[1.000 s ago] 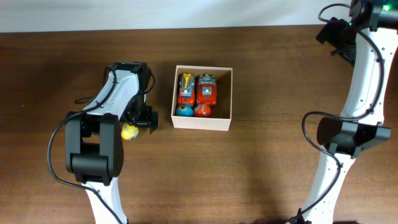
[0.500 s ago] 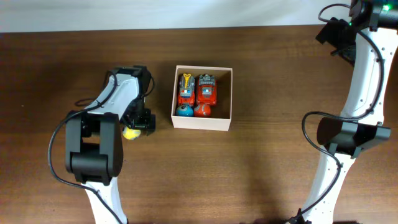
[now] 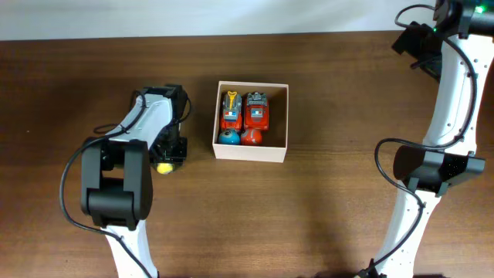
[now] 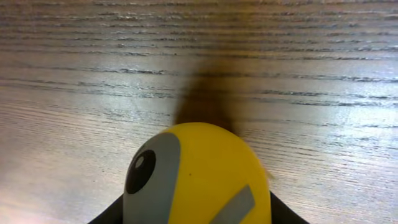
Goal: Pack container
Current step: 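Lower the left gripper onto the yellow ball and grasp it, then carry the yellow ball into the box and release it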
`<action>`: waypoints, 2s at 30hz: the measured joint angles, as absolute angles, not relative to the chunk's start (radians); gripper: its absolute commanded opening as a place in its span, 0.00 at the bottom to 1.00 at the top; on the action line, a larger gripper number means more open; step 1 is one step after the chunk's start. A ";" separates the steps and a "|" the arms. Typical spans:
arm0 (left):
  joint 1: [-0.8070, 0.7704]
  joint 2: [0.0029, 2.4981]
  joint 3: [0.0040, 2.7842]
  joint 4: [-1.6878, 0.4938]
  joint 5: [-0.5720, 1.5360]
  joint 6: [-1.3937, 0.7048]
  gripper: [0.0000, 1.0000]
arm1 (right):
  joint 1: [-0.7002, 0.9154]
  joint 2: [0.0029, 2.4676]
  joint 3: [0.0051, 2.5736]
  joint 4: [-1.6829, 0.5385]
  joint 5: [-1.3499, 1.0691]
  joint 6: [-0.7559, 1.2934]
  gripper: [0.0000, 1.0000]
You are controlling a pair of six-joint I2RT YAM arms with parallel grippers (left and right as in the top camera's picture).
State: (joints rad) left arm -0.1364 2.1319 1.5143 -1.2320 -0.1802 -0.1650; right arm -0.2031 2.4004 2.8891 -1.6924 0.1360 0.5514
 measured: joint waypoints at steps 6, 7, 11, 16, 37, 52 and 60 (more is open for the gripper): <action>-0.127 2.132 1.578 -1.226 -0.065 -0.165 0.41 | -0.203 2.400 2.889 -1.692 0.136 0.551 0.99; -0.128 2.132 1.608 -1.230 -0.043 -0.165 0.41 | -0.203 2.400 2.889 -1.692 0.136 0.551 0.99; -0.134 2.132 1.768 -1.267 0.055 -0.135 0.41 | -0.203 2.400 2.889 -1.692 0.136 0.551 0.99; -0.157 2.132 1.980 -1.316 0.217 -0.025 0.41 | -0.203 2.400 2.889 -1.692 0.136 0.551 0.99; -0.428 2.131 2.105 -1.406 0.216 0.216 0.99 | -0.203 2.400 2.889 -1.692 0.136 0.551 0.99; -0.427 2.131 2.105 -1.408 0.195 0.218 0.99 | -0.203 2.400 2.889 -1.692 0.136 0.551 0.99; -0.427 2.131 2.105 -1.394 0.188 0.227 0.53 | -0.203 2.400 2.889 -1.692 0.136 0.552 0.99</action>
